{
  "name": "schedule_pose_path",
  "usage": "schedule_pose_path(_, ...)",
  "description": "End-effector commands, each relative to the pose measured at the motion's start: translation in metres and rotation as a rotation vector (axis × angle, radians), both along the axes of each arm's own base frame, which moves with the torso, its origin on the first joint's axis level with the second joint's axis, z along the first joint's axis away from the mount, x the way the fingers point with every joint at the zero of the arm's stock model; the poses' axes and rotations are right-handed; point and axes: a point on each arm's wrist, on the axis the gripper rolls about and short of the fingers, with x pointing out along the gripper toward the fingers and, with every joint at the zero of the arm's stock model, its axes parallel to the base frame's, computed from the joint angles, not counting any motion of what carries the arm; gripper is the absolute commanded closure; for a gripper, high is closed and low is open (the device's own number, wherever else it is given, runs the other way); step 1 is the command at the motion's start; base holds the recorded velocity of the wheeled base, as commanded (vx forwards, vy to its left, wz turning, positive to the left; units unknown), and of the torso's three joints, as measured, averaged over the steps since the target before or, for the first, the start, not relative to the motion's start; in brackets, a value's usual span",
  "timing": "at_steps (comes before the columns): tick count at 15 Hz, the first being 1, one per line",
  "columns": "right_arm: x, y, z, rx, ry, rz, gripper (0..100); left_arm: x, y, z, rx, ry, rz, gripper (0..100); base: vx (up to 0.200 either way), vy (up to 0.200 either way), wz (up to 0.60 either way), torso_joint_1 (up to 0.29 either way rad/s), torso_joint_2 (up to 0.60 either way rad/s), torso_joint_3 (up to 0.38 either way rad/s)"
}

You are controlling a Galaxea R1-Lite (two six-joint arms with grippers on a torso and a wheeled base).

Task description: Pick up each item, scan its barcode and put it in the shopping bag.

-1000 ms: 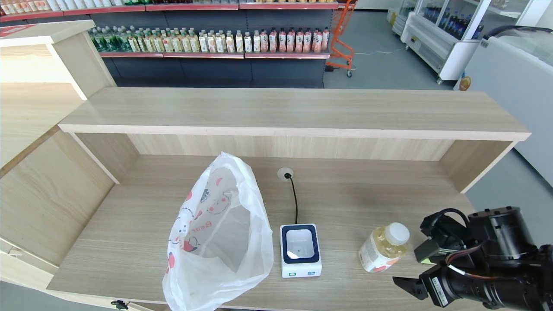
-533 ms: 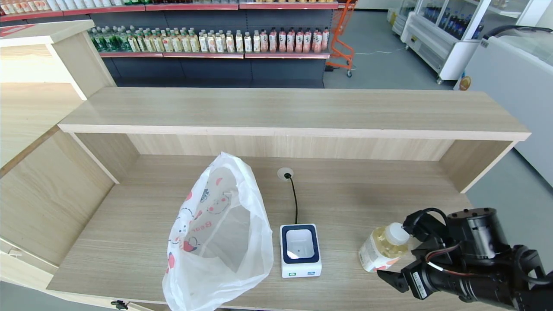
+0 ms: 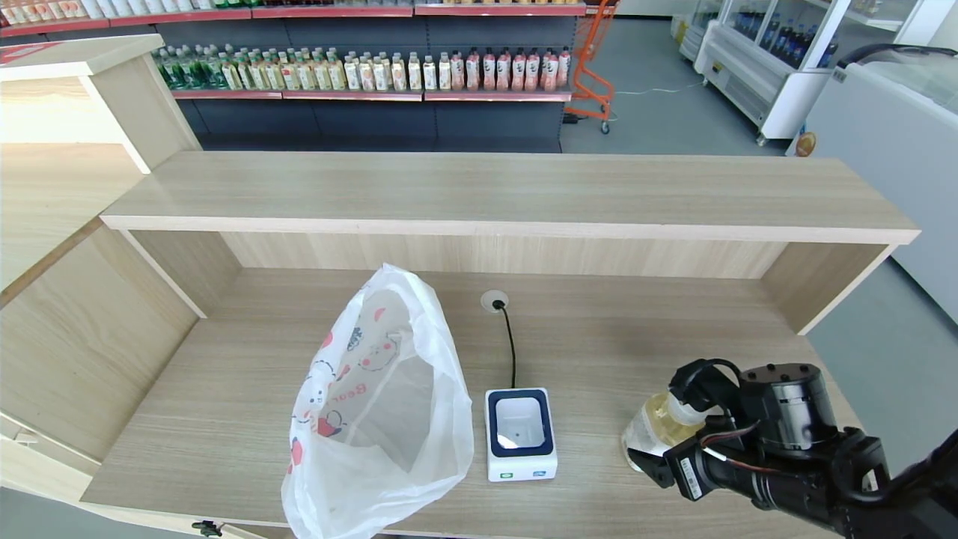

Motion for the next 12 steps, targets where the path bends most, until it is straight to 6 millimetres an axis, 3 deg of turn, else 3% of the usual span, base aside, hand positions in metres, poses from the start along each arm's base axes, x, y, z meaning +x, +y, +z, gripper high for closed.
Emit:
schedule_pose_path(1, 0.002, 0.005, -0.012, -0.016, 0.028, 0.012, 0, 0.0, 0.0, 0.0, 0.0, 0.0, 0.001, 0, 0.0, 0.0, 0.0, 0.0, 0.0, 0.0)
schedule_pose_path(7, 0.013, 0.025, -0.026, -0.018, -0.056, 0.011, 0, 0.0, 0.0, 0.0, 0.0, 0.0, 0.001, 0, 0.0, 0.0, 0.0, 0.0, 0.0, 0.0)
schedule_pose_path(12, 0.02, 0.027, -0.023, 0.001, -0.1, 0.0, 0, 0.0, 0.0, 0.0, 0.0, 0.0, 0.001, 0, 0.0, 0.0, 0.0, 0.0, 0.0, 0.0)
